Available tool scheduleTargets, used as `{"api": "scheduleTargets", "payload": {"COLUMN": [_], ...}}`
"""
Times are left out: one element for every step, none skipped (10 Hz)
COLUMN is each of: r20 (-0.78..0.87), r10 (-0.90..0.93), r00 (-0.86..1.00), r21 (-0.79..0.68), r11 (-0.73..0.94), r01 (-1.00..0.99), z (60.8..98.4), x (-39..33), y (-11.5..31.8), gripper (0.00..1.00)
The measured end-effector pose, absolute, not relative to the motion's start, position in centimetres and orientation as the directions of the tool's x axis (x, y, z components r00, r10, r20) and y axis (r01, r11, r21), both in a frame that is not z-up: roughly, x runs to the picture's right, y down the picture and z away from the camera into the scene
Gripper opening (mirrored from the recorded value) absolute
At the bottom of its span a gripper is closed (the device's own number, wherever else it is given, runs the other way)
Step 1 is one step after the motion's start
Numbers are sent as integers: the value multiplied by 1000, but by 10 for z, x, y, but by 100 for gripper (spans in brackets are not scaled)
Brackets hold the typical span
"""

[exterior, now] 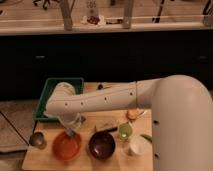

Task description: Place sponge in red bowl

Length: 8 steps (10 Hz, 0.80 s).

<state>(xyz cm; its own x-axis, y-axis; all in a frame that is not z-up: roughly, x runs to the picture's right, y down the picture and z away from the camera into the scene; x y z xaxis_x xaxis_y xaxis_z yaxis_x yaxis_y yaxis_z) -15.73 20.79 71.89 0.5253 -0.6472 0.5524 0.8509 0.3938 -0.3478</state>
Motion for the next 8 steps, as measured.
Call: {"api": "scheduleTargets", "payload": {"r20": [558,561,565,570,573,575,578,581], "r10": [-650,-654,-658,-662,-665,-667,-670,-674], "r00": [517,508,498,488,479,474,465,456], "r21": [-343,-337,-329,-322,-315,-311,-305,-296], "r11": [387,381,373,366,361,358,351,347], "r01": [856,861,867,873,878,880,885,890], "z": [718,718,718,718,718,718,719,719], "x": [-160,-163,-166,-170,-172,-173,-173,-176], "y": [210,211,213,214,215,216,218,218], "gripper": [2,2,2,2,2,2,2,2]}}
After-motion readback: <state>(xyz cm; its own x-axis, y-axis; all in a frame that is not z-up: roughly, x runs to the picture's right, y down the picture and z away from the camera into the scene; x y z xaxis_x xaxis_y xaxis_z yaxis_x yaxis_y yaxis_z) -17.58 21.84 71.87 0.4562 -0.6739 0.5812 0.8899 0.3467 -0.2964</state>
